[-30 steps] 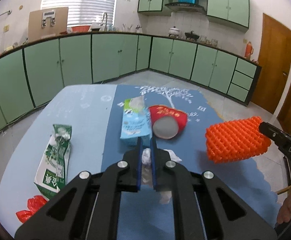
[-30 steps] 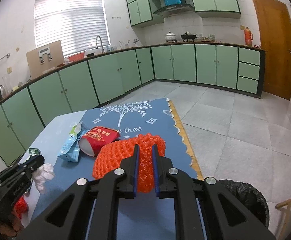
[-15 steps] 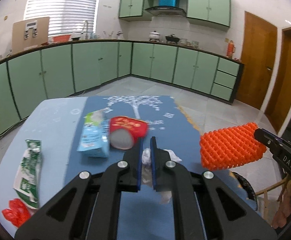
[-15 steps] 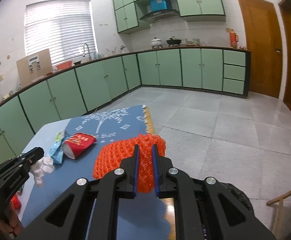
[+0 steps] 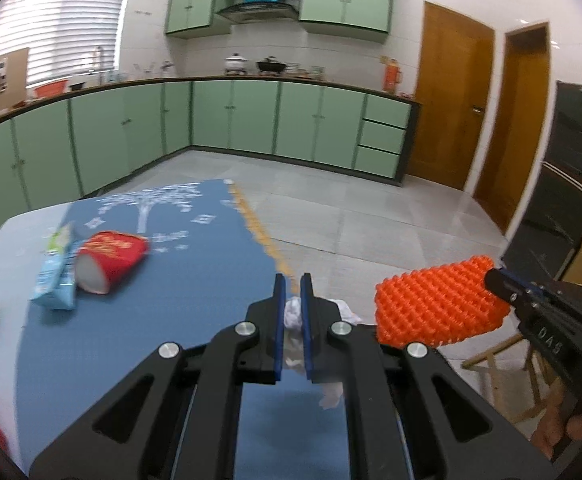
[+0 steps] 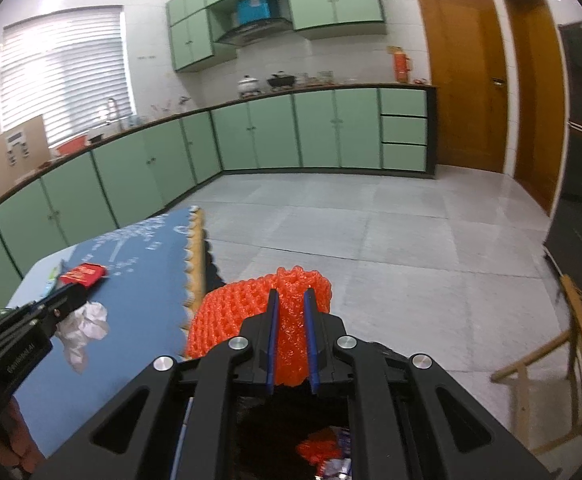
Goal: Collect trash
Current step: 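Carry the foam net and tissue over the bin and open both tools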
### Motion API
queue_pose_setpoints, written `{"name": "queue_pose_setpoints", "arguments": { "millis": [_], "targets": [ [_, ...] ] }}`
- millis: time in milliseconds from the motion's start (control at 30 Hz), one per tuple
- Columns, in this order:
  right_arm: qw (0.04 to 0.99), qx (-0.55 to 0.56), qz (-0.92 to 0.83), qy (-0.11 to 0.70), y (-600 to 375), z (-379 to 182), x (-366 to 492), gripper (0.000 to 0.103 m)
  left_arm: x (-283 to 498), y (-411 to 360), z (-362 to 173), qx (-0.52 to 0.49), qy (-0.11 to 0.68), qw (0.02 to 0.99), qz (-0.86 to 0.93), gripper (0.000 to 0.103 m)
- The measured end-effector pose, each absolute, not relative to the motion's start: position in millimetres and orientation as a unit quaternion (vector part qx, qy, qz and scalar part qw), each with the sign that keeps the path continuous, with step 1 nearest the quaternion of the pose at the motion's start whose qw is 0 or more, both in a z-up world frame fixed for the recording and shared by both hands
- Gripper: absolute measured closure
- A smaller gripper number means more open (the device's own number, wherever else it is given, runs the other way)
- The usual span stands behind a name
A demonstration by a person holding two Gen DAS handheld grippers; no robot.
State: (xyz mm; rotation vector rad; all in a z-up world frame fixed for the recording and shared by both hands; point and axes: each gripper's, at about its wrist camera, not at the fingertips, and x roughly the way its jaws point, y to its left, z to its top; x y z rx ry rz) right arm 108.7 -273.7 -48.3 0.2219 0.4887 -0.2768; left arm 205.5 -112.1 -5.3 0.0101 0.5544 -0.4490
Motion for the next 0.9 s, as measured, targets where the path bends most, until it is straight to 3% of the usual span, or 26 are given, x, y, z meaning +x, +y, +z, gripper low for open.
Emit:
{"name": "queue_pose_setpoints", "arguments": {
  "millis": [467, 900],
  "targets": [
    [0.935, 0.130, -0.211, 0.255, -339.3, -70.4, 60.2, 0.091, 185.3, -204.8, -24.4, 0.024, 0.280, 0.912, -0.300, 0.097],
    [0.916, 0.151, -0.221, 0.298, -360.1, -100.0, 60.0, 0.087, 193.4, -230.3, -55.4, 0.026, 0.336, 0.879, -0.337, 0.091]
  ]
}}
